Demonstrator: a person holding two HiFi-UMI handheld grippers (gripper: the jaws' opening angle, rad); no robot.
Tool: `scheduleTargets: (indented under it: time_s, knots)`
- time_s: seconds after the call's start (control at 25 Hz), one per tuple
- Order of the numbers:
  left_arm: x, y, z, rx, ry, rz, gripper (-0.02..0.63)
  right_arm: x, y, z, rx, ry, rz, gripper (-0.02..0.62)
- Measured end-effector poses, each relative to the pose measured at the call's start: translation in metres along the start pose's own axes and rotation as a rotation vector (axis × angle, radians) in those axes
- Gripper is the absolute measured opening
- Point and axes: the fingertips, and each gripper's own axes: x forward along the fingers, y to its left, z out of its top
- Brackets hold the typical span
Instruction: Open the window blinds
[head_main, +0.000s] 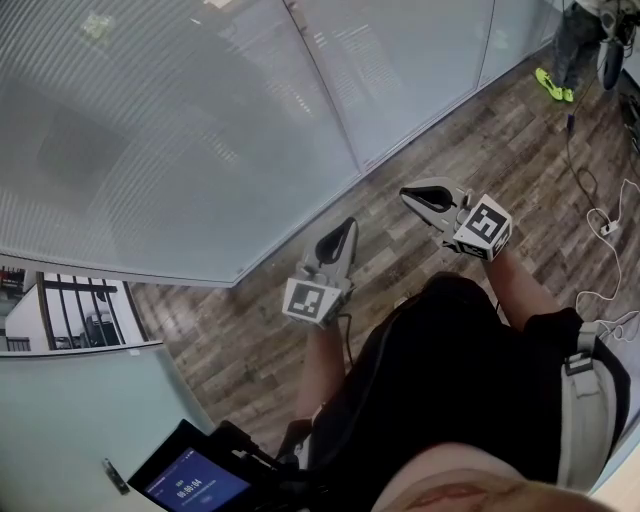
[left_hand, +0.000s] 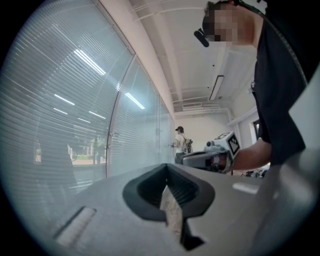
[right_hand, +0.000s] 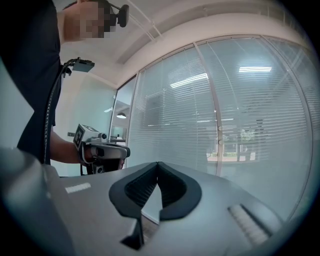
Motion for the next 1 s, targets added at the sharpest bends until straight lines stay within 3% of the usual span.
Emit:
scheduleTargets:
  time_s: [0.52,1.0]
  knots:
    - [-0.004,0.007,0.001,0.013,0.008,0.015,0.003,0.008,0.003,-0.002,0.01,-0.017,0.015,0.005]
    - [0.066,0.094,-0.001,0.009,0.032,0.08,0.003,0.079,-0.086,-0.009,0.01,0.002,0.095,0.005]
